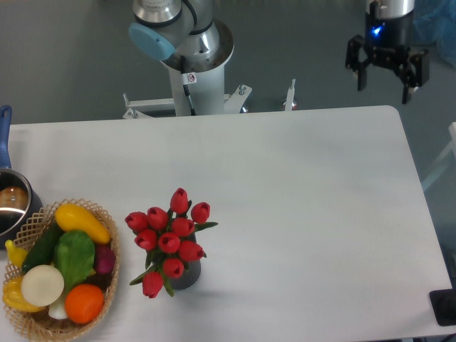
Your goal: Insert the flowers into the vase
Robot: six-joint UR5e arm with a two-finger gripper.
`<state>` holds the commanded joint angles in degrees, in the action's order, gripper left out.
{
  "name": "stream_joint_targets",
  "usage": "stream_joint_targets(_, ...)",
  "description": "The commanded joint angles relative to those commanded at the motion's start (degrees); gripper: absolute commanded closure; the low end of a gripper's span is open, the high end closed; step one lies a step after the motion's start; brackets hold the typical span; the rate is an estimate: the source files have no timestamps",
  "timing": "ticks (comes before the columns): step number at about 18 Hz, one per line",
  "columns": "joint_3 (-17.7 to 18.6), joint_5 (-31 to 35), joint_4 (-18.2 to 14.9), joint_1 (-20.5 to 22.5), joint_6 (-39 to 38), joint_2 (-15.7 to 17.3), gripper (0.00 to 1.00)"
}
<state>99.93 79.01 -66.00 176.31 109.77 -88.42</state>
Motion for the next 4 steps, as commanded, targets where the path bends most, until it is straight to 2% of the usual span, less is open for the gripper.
stream_joint_targets(4,0.18,-0.35,-0.18,0.09,0.0,0.44,0.0)
